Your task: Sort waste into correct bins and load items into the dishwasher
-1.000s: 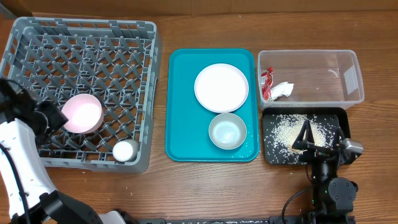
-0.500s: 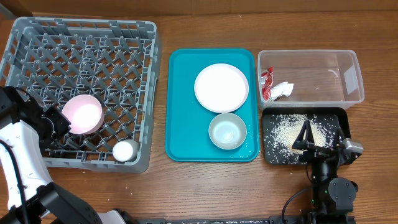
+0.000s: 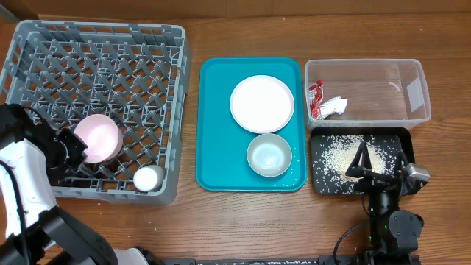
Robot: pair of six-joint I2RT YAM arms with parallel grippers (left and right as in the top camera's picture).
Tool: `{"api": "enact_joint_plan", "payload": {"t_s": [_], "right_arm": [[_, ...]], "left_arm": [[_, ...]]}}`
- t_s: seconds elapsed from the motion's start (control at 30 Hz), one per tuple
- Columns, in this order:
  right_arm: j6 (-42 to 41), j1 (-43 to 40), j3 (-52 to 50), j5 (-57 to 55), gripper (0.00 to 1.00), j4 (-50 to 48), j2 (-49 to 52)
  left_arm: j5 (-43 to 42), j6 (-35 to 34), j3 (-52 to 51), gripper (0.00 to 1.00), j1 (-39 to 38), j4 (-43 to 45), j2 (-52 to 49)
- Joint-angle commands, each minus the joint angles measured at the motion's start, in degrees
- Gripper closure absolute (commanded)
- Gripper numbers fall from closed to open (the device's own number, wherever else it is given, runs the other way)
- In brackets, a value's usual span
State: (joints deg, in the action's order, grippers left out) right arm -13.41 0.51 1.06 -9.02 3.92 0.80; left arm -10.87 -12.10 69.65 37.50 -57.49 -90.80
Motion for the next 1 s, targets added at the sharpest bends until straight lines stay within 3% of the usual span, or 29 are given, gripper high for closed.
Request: {"api": "enact_joint_plan", "payload": {"t_s": [0.0,0.2,0.33,0.47,0.6,0.73,0.87,0.97], "right_arm": [[0.35,0.28,-0.61,-0.39,0.0,-0.42,-0.5],[0.35,0.28,-0.61,-0.42,0.0,-0.39,-0.5],[0.35,0.28,-0.61,-0.39,0.0,-0.42,-0.5],[0.35,0.28,-0.61,-0.42,0.0,-0.39,-0.5],[0.35,0.28,-0.61,-0.39,0.0,-0.39,-0.5],[0.35,0.28,-0.61,-0.39,0.0,-0.39,-0.5],[0.35,0.28,-0.61,-0.39,0.0,-0.42,-0.5],[0.35,0.28,-0.61,-0.42,0.0,-0.39,-0.5]], "left_arm": [[-0.68,-0.37,0.5,0.96,-0.02,-1.05,-0.09],[-0.04,-0.15,11.78,0.96,-0.52,-8.92,2.16],[5.73,0.31,21.18,0.96,-4.96,-14.19,4.22],[23.58,-0.92,24.98,0.96,-18.03,-16.06,6.6],[45.88,-8.24,24.52,0.96,-36.76,-19.12,5.73],[61.26,-14.32,22.27,0.96,-51.91,-22.69,1.55],[70.84,-21.44,18.67,0.96,-60.39,-25.38,-3.98],[75.36,-21.84,16.0,0.96,-63.73,-26.56,-9.49]]}}
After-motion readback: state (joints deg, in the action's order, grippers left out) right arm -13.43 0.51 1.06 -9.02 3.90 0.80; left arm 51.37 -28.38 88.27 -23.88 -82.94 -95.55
